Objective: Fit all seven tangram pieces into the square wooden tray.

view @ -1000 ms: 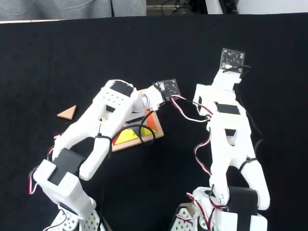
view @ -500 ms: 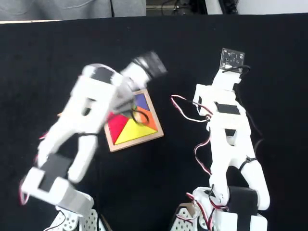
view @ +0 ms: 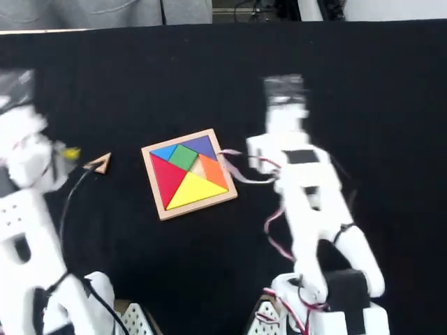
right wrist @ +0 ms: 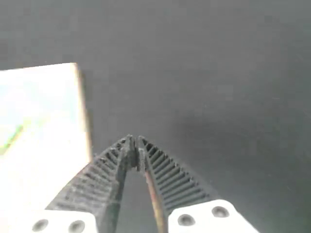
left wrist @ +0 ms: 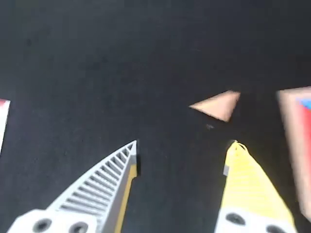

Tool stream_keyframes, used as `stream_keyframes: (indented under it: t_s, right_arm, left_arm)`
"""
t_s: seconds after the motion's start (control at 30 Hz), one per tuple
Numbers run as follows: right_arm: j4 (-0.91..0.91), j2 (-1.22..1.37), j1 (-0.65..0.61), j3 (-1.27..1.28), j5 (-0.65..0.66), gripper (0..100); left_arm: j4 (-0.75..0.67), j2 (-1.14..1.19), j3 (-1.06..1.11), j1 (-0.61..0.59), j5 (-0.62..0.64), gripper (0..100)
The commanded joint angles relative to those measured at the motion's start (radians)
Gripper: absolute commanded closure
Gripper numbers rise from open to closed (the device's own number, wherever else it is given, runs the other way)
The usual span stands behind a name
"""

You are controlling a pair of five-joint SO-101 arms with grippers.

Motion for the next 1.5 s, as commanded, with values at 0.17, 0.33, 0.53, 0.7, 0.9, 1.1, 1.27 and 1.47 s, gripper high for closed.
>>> stream_keyframes:
  t_s: [0.17, 0.33, 0.53, 0.7, 0.9, 1.1, 1.27, 1.47]
  right_arm:
    - [0.195, -0.045, -0.261, -0.14, 0.038, 98.4]
    - [0.018, -0.05, -0.183, 0.001, 0.04, 98.6]
    - [-0.101, -0.053, -0.107, 0.085, 0.041, 98.6]
    - [-0.101, -0.05, -0.112, 0.082, 0.041, 98.6]
    - [-0.101, -0.047, -0.109, 0.079, 0.041, 98.6]
    - [-0.101, -0.047, -0.109, 0.081, 0.041, 98.6]
    - [-0.101, -0.047, -0.109, 0.084, 0.041, 98.6]
    - [-0.101, -0.047, -0.109, 0.085, 0.041, 98.6]
  left_arm:
    - [-0.873, -0.04, 0.499, 0.061, 0.196, 72]
    - [-0.979, 0.213, 0.437, 0.148, 0.275, 72]
    - [-0.868, 0.661, 0.088, 0.154, 0.327, 72]
    - [-0.62, 0.85, -0.154, 0.191, 0.321, 72]
    - [-0.54, 0.858, -0.179, 0.245, 0.219, 73]
    - [-0.506, 0.862, -0.188, 0.199, 0.158, 89]
    - [-0.505, 0.868, -0.263, 0.189, 0.16, 97]
    - [-0.505, 0.905, -0.292, 0.188, 0.279, 96]
